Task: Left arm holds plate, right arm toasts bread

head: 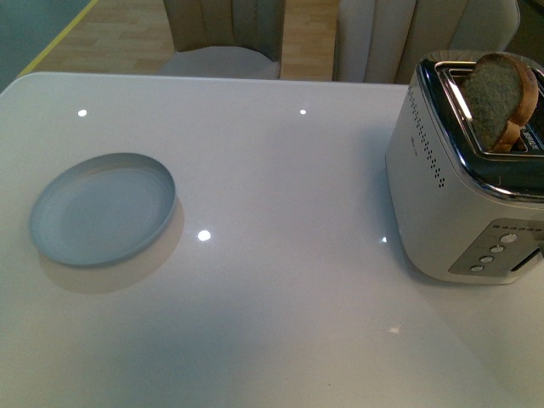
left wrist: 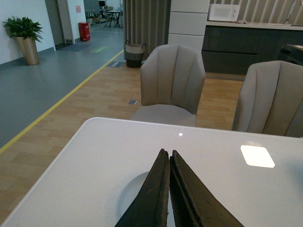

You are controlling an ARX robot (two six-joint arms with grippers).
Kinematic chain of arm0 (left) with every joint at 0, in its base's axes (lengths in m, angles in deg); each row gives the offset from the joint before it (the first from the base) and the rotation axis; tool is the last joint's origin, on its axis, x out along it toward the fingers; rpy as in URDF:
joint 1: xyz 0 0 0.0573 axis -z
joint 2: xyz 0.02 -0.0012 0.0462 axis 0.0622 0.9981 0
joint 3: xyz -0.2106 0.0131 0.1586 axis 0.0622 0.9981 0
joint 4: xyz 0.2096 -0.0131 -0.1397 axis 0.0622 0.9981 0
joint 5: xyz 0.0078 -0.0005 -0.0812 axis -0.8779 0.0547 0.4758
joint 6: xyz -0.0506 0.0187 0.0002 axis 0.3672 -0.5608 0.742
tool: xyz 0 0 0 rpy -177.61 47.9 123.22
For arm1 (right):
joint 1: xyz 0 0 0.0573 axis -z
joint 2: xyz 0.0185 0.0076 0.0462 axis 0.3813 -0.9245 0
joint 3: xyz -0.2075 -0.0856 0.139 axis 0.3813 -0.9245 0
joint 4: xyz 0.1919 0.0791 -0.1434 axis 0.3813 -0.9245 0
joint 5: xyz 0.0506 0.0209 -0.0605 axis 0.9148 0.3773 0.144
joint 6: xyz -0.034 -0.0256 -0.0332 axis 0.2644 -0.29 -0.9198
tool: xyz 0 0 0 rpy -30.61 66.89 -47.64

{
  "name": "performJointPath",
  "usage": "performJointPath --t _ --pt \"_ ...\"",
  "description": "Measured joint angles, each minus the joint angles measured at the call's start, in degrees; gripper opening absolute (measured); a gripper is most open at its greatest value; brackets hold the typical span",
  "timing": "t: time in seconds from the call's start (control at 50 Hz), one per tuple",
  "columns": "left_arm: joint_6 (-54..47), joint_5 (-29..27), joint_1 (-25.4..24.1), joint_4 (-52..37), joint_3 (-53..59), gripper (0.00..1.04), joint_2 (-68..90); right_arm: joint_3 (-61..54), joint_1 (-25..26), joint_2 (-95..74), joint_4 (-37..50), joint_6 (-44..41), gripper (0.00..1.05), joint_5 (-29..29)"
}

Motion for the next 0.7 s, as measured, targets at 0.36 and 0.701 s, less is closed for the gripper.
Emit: performJointPath --t 0.36,0.701 --pt "0.0 0.0 0.0 7.78 0.0 0.03 -7.8 0.0 0.0 0.0 -0.02 0.0 0.96 0.0" --pt "0.0 0.0 0.02 19.82 0.0 0.03 -19.04 0.0 0.0 0.0 -0.02 0.0 0.96 0.0"
